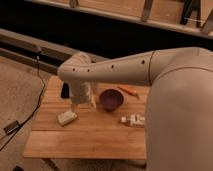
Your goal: Wipe the white sponge on the table
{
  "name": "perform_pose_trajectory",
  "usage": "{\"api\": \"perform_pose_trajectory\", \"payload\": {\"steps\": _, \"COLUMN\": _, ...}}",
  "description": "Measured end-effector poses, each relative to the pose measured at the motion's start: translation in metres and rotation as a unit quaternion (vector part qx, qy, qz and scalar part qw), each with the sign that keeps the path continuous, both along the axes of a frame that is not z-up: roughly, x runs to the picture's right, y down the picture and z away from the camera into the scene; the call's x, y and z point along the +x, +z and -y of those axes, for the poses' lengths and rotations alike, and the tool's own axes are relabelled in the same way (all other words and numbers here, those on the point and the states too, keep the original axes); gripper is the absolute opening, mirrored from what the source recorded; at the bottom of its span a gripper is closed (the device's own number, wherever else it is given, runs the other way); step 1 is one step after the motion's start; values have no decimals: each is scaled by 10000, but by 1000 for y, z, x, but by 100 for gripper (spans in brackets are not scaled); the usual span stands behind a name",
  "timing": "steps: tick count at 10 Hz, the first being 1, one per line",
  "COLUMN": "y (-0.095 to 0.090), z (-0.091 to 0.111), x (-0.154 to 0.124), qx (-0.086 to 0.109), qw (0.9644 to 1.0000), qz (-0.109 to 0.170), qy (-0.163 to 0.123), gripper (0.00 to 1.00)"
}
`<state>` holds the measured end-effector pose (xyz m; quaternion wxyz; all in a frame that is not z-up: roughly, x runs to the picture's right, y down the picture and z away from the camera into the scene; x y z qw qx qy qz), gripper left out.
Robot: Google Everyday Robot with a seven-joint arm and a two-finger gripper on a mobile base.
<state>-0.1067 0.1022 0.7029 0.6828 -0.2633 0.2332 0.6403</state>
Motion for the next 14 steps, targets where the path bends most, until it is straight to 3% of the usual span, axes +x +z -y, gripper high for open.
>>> {"api": "perform_pose_trajectory", "payload": {"steps": 3, "y": 2, "z": -2, "x": 3, "qx": -31, "qw": 9999, "qz": 53, "qy": -111, "gripper": 65}}
{"api": "perform_pose_trajectory", "payload": {"steps": 5, "y": 11, "z": -5, "x": 9, "qx": -81, "qw": 9983, "qz": 244, "qy": -519, "gripper": 65}}
{"api": "perform_pose_trajectory", "payload": {"steps": 7, "y": 30, "z": -6, "x": -4, "qx": -73, "qw": 9903, "qz": 681, "qy": -1206, "gripper": 65}}
{"api": "perform_pose_trajectory", "payload": {"steps": 10, "y": 54, "z": -9, "x": -36, "qx": -96, "qw": 9750, "qz": 1220, "qy": -1852, "gripper": 65}}
{"api": "perform_pose_trajectory", "payload": {"steps": 14, "y": 84, "z": -23, "x": -74, "qx": -181, "qw": 9609, "qz": 1704, "qy": -2176, "gripper": 65}}
